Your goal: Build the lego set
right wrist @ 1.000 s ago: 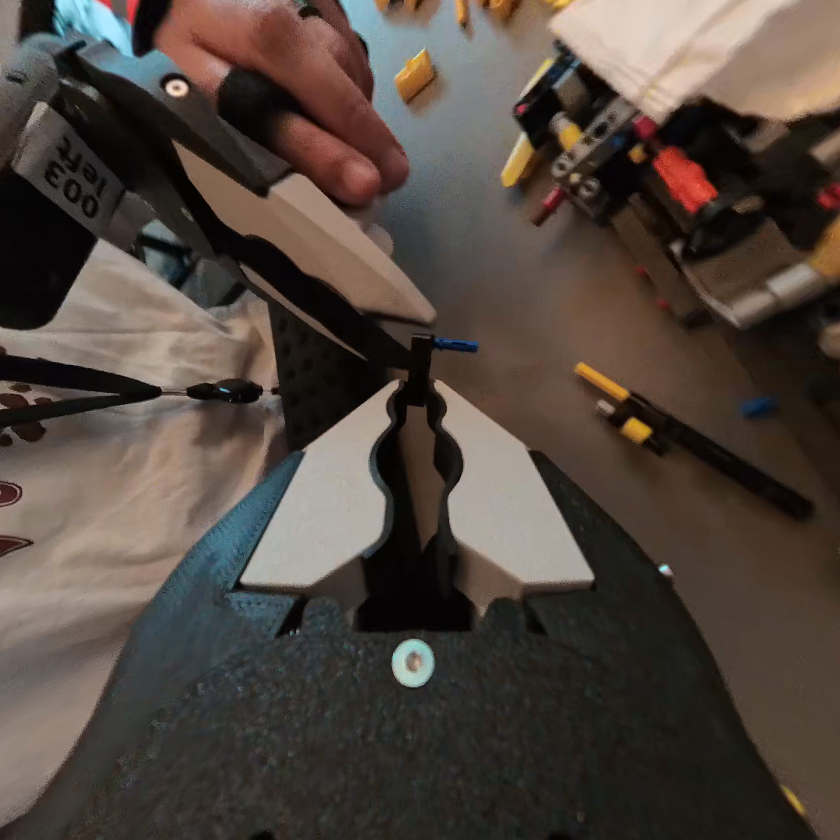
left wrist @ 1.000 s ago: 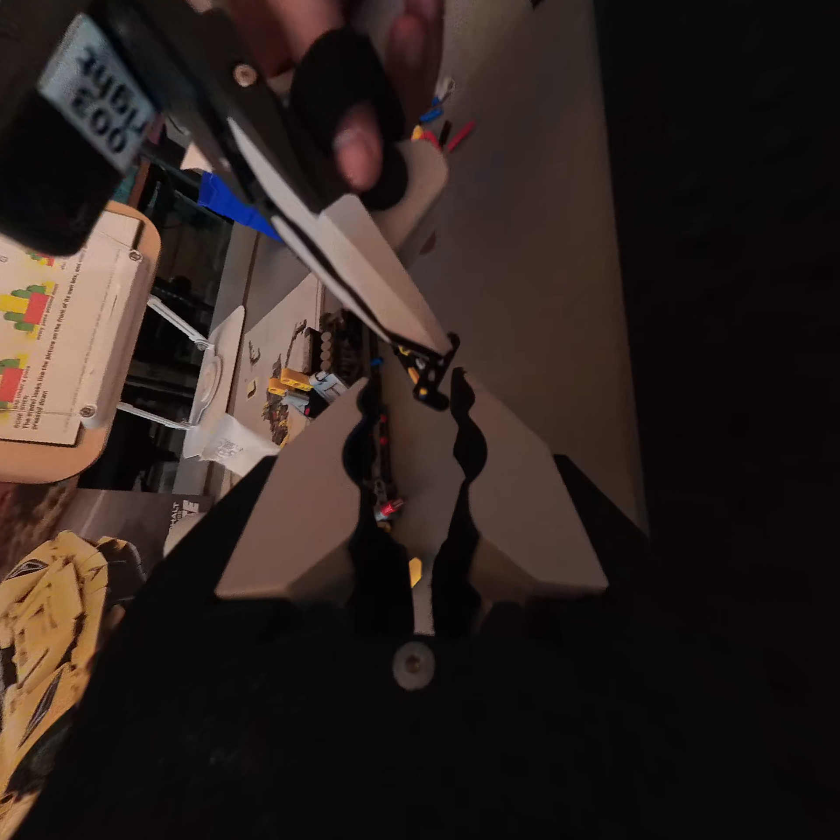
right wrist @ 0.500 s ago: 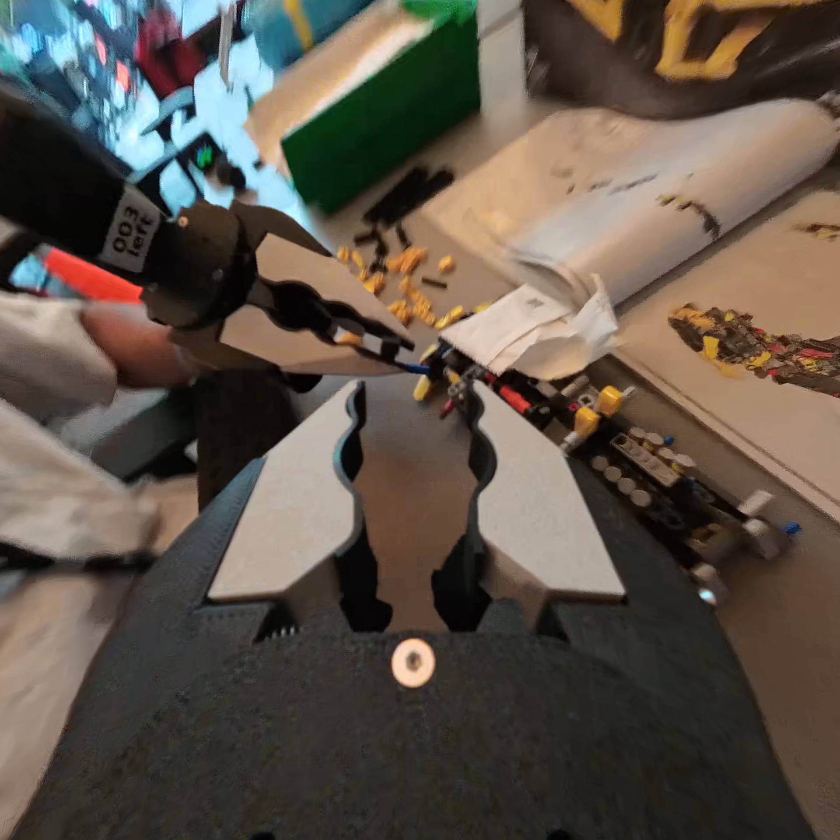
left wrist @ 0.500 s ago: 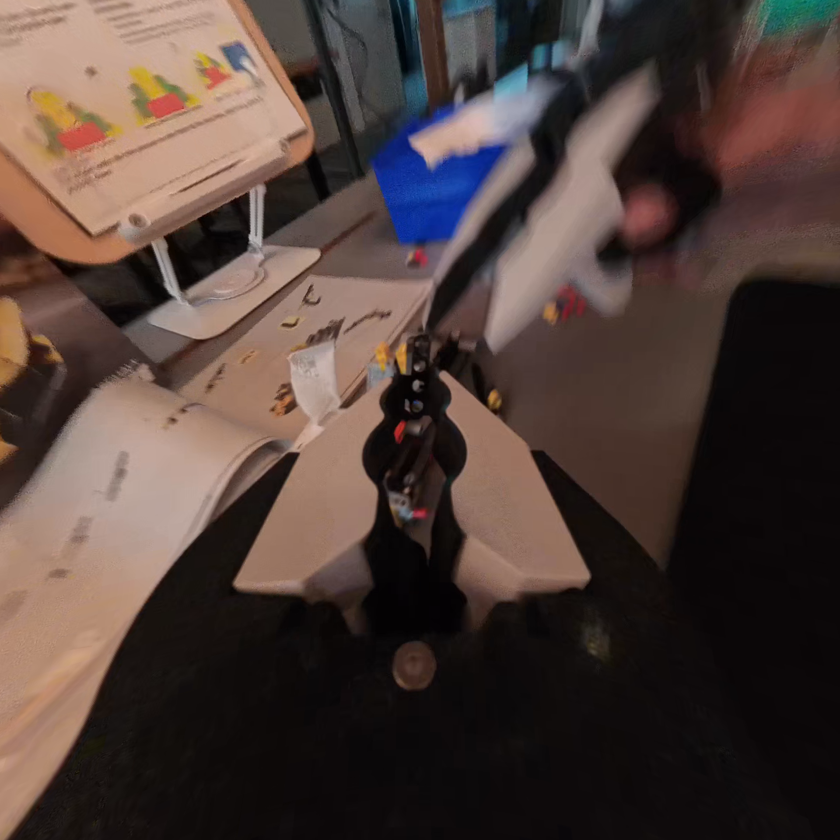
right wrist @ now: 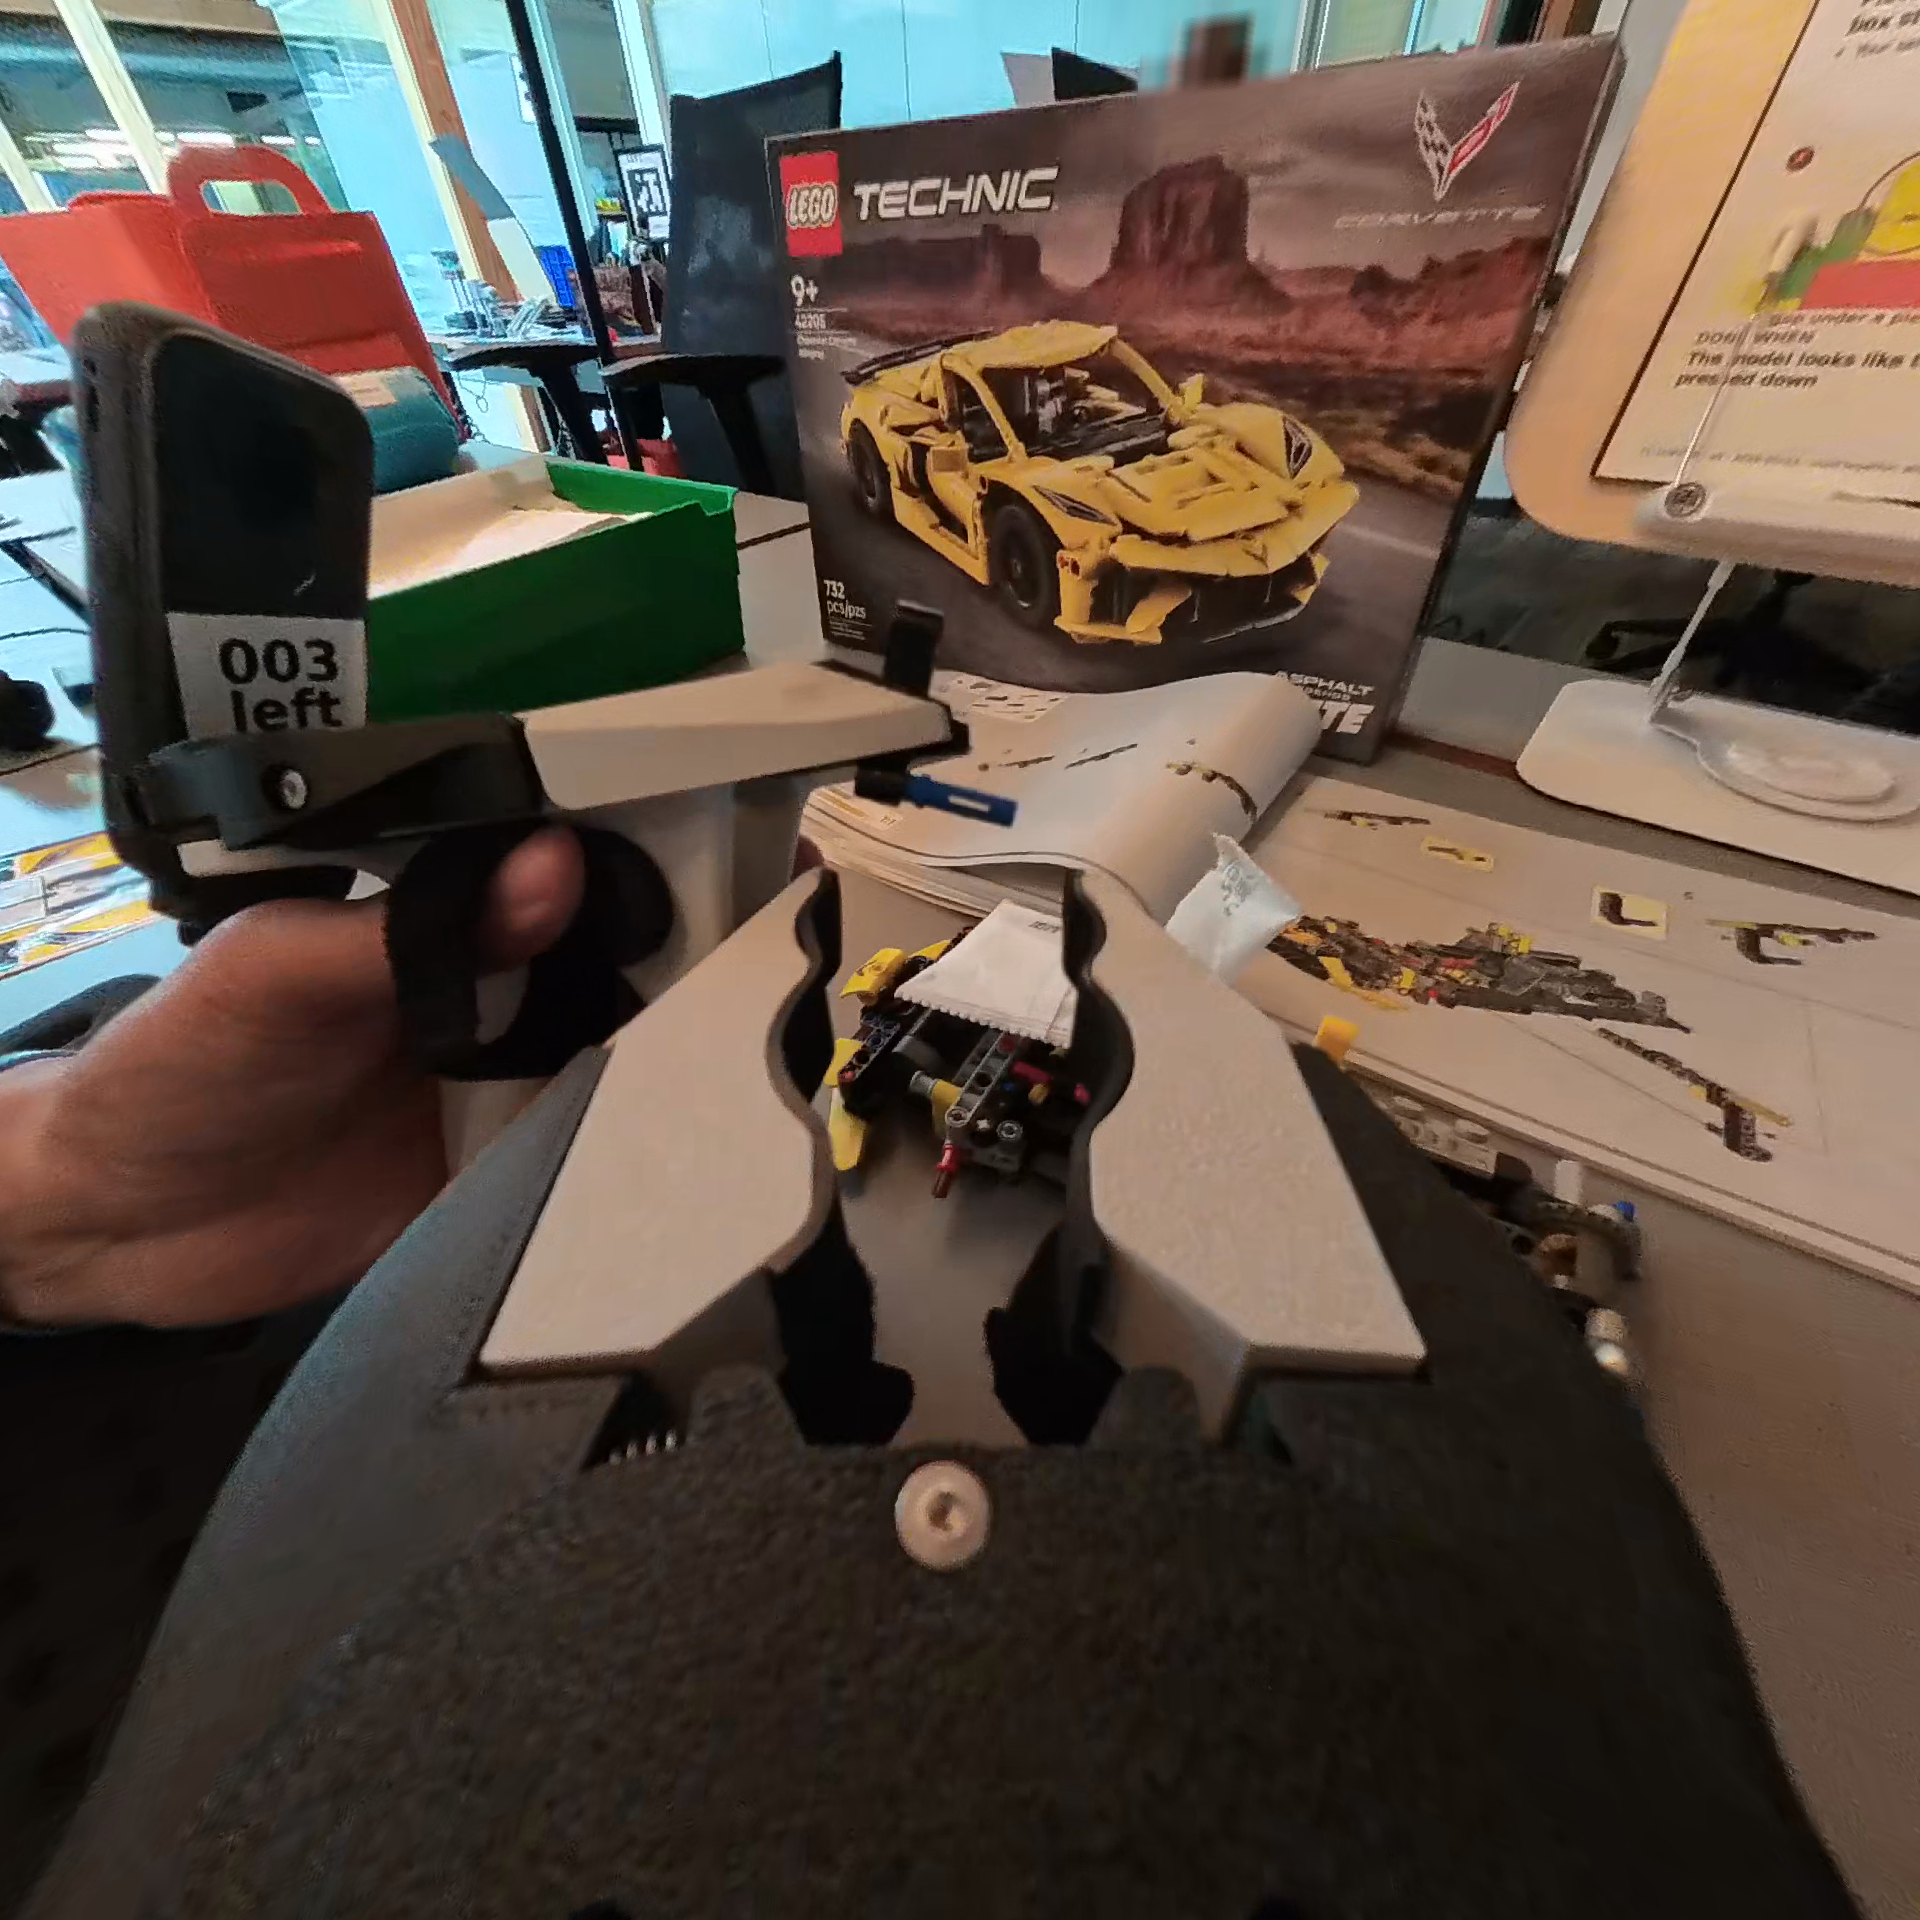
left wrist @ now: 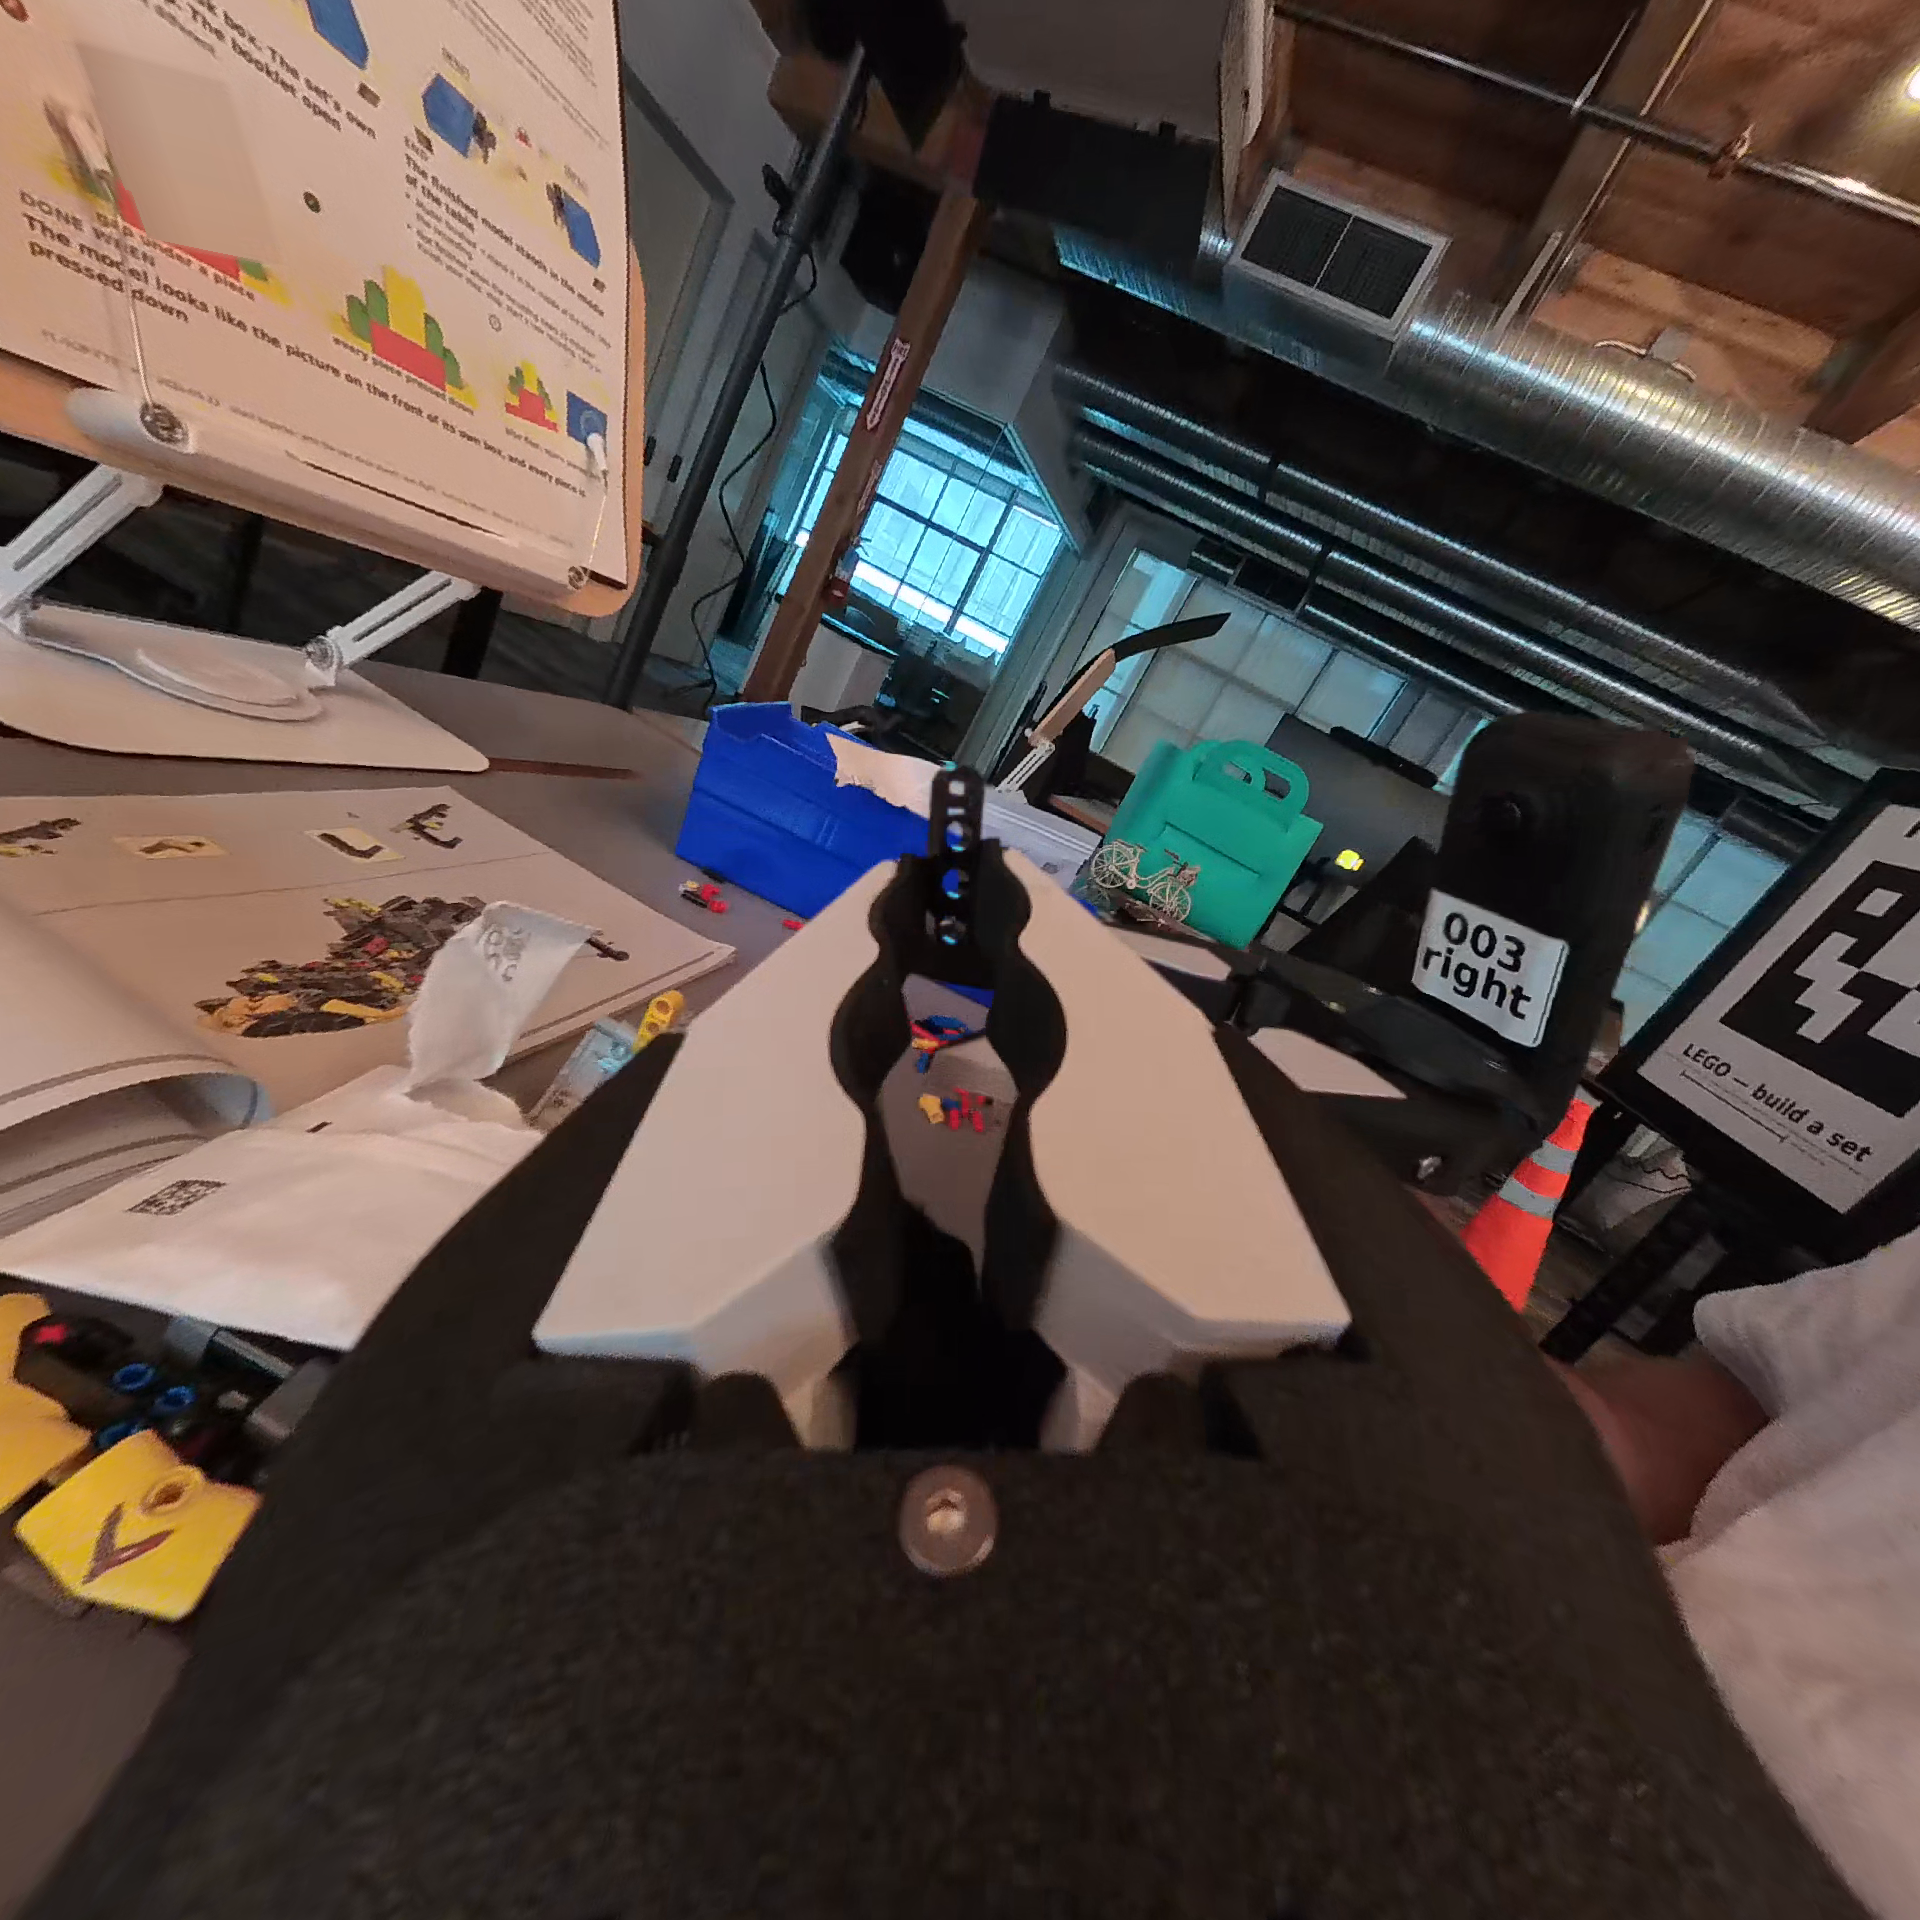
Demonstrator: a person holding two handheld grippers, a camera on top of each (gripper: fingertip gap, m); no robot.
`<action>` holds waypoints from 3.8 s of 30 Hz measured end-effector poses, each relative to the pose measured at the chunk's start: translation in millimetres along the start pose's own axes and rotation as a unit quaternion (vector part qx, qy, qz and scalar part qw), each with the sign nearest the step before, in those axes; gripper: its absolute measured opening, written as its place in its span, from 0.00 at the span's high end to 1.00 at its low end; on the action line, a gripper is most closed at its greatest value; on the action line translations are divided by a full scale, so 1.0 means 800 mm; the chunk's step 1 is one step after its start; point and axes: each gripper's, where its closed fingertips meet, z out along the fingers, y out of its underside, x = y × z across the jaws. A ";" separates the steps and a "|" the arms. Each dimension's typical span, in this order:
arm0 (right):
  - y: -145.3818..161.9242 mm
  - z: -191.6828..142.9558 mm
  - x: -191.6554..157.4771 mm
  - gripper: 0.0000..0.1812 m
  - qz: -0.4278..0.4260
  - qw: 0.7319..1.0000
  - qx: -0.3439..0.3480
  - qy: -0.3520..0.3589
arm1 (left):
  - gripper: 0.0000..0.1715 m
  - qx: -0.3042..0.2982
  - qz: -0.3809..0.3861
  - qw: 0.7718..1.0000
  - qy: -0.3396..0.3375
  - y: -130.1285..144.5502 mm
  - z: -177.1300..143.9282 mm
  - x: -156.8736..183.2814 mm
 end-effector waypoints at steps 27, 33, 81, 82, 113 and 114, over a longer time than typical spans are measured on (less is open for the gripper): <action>0.028 -0.007 0.015 0.87 -0.136 0.986 -0.097 -0.027 | 0.97 -0.134 0.017 0.991 0.007 0.044 -0.007 -0.011; 0.039 -0.007 0.021 0.87 -0.078 0.990 -0.101 -0.057 | 0.97 -0.183 0.069 0.981 -0.012 0.054 0.002 -0.018; 0.074 -0.015 0.183 0.90 0.087 0.993 -0.079 0.015 | 0.98 -0.303 0.066 0.947 -0.082 0.022 0.113 -0.194; 0.076 -0.015 0.185 0.90 0.086 0.993 -0.082 0.017 | 0.98 -0.302 0.069 0.948 -0.079 0.022 0.113 -0.192; 0.095 -0.044 0.127 0.92 0.054 0.983 -0.155 -0.085 | 0.98 -0.323 0.089 0.942 0.020 0.017 0.053 -0.056; 0.103 -0.049 0.126 0.91 0.043 0.980 -0.176 -0.080 | 0.98 -0.337 0.079 0.938 0.018 0.034 0.037 -0.045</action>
